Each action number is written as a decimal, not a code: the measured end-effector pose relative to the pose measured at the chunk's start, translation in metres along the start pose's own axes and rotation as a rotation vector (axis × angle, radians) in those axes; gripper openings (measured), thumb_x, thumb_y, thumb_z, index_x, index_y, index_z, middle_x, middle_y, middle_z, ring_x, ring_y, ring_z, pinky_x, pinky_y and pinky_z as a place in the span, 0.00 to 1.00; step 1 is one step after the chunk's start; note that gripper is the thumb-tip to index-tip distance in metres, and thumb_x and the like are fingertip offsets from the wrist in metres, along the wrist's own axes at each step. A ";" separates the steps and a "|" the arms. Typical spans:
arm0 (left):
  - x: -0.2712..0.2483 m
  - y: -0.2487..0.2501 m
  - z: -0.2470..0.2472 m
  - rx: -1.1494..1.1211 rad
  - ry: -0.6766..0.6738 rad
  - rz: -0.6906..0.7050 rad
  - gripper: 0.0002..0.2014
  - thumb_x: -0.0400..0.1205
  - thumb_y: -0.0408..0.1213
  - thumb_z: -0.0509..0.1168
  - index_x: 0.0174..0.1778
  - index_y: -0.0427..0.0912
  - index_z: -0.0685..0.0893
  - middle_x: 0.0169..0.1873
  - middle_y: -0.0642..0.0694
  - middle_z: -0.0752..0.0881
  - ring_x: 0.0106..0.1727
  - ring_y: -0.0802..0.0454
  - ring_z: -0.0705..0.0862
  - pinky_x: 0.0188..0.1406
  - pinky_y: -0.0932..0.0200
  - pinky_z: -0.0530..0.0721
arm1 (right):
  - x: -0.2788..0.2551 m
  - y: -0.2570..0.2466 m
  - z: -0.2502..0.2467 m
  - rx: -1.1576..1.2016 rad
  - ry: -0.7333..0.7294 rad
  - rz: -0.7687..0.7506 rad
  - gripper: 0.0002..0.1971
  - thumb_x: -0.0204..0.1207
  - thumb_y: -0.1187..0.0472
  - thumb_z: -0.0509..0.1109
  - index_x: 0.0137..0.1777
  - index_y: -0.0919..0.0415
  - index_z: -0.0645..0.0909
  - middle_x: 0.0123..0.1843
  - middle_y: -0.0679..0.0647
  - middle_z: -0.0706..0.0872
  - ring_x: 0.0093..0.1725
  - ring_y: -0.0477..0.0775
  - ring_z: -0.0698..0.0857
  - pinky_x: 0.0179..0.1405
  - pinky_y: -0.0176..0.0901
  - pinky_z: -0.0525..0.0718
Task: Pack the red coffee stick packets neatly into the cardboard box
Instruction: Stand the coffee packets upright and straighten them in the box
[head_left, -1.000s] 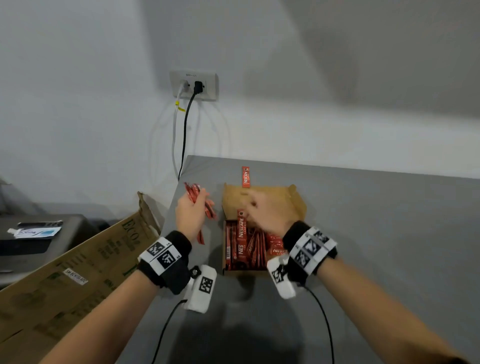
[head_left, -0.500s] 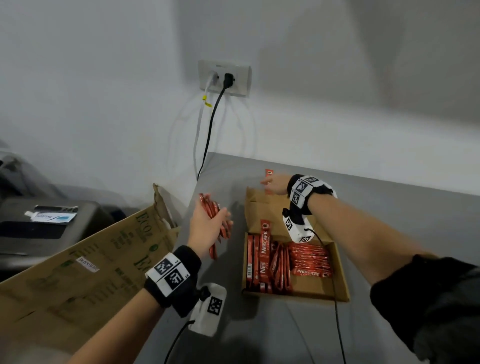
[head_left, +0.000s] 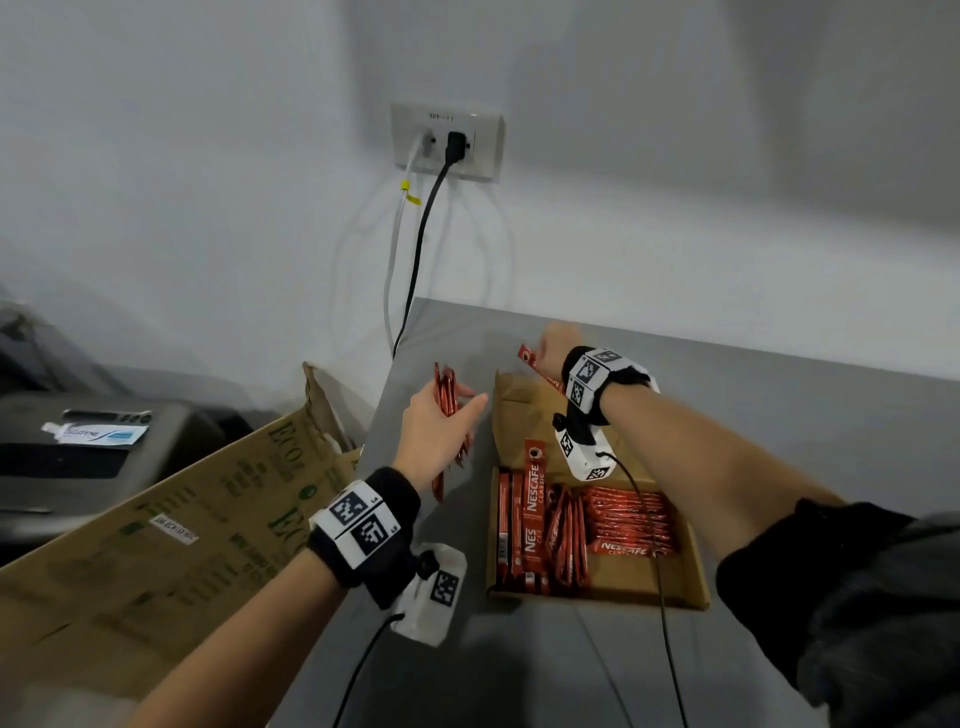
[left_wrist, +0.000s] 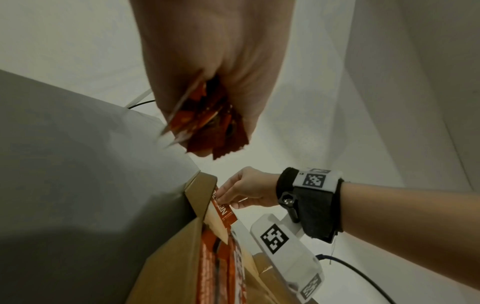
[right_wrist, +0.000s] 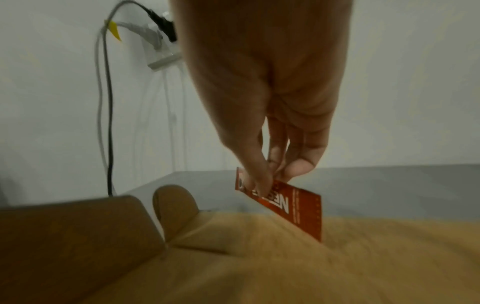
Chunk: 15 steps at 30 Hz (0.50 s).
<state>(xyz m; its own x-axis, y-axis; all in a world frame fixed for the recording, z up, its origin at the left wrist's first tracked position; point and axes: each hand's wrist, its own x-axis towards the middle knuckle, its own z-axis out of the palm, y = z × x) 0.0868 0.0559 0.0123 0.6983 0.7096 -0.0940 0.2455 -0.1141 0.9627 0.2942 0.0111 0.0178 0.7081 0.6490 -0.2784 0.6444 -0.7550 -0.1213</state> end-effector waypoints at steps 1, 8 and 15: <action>-0.003 0.001 -0.001 -0.021 -0.001 -0.003 0.08 0.81 0.39 0.67 0.50 0.39 0.80 0.26 0.49 0.83 0.26 0.55 0.83 0.35 0.57 0.85 | -0.008 0.000 -0.006 0.083 0.058 -0.030 0.16 0.78 0.65 0.63 0.29 0.68 0.74 0.31 0.62 0.80 0.40 0.61 0.82 0.40 0.47 0.81; -0.027 0.015 -0.004 -0.130 -0.022 0.060 0.12 0.82 0.43 0.63 0.48 0.38 0.85 0.24 0.50 0.83 0.22 0.55 0.81 0.26 0.59 0.80 | -0.128 -0.002 -0.021 0.954 0.235 -0.187 0.16 0.68 0.69 0.77 0.52 0.61 0.75 0.36 0.50 0.84 0.36 0.46 0.83 0.38 0.35 0.83; -0.066 0.028 0.006 -0.181 -0.146 0.122 0.06 0.79 0.37 0.68 0.37 0.40 0.84 0.22 0.52 0.82 0.22 0.61 0.80 0.27 0.63 0.77 | -0.204 0.013 0.021 0.910 0.206 -0.187 0.06 0.70 0.58 0.76 0.46 0.54 0.83 0.37 0.44 0.89 0.38 0.38 0.87 0.47 0.37 0.86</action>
<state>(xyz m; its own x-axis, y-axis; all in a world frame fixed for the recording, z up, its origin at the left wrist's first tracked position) 0.0517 0.0014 0.0440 0.8079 0.5893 0.0025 0.0385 -0.0569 0.9976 0.1520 -0.1331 0.0533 0.7094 0.7046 -0.0161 0.3419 -0.3641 -0.8663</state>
